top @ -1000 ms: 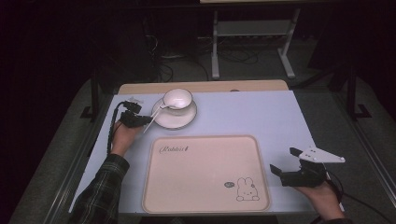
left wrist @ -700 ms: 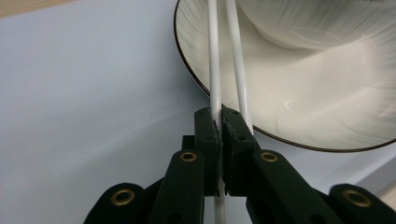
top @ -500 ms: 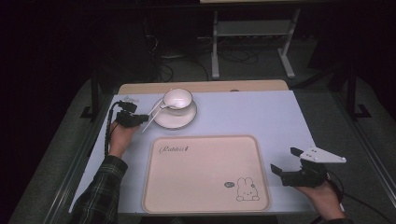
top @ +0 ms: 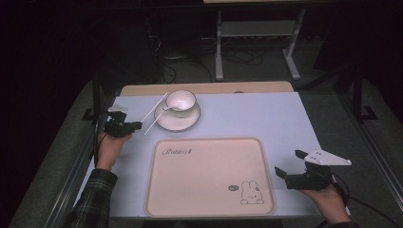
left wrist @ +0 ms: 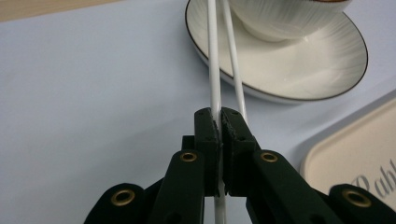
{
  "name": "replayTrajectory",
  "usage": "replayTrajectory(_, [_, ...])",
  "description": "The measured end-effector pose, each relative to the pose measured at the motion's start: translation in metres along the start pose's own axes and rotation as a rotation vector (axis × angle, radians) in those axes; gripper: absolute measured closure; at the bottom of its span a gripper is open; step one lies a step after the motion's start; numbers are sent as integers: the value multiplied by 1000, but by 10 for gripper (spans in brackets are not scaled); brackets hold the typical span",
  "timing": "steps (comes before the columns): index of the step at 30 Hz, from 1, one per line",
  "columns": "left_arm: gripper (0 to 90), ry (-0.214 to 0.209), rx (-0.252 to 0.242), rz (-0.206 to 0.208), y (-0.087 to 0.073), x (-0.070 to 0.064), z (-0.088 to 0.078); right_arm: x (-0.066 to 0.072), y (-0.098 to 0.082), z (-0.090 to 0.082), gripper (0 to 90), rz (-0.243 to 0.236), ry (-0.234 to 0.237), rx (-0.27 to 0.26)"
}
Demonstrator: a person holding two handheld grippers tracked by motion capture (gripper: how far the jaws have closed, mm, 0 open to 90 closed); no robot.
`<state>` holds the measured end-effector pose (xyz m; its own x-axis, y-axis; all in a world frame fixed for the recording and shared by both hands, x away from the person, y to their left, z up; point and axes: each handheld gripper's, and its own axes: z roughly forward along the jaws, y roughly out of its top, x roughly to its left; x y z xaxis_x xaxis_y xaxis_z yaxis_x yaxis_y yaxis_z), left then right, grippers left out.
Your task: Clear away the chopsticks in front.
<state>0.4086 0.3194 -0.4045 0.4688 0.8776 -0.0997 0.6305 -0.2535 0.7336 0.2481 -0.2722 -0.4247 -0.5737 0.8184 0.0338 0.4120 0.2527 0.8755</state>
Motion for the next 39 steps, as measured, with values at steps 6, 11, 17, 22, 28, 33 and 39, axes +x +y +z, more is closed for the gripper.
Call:
replayTrajectory(6, [859, -1, 20, 0, -16, 4, -17, 0, 0, 0, 17, -5, 0, 0])
replayTrajectory(11, [859, -17, 37, -10, -30, 4, -30, 1, 1, 0, 17, -10, 1, -2])
replayTrajectory(17, [859, -20, 48, -9, -45, -2, -48, 1, 1, -1, 17, -10, 2, -4])
replayTrajectory(22, [859, -43, 45, 0, -55, -12, -61, 1, 1, -1, 17, -11, 2, -5])
replayTrajectory(28, [859, -81, 22, 23, -61, -30, -72, 1, 1, -1, 17, -13, 2, -3])
replayTrajectory(33, [859, -126, 17, 63, -59, -51, -72, 2, 1, 0, 17, -13, 2, -2])
replayTrajectory(39, [859, -194, 20, 106, -55, -77, -63, 2, 2, -1, 17, -14, 3, -3])
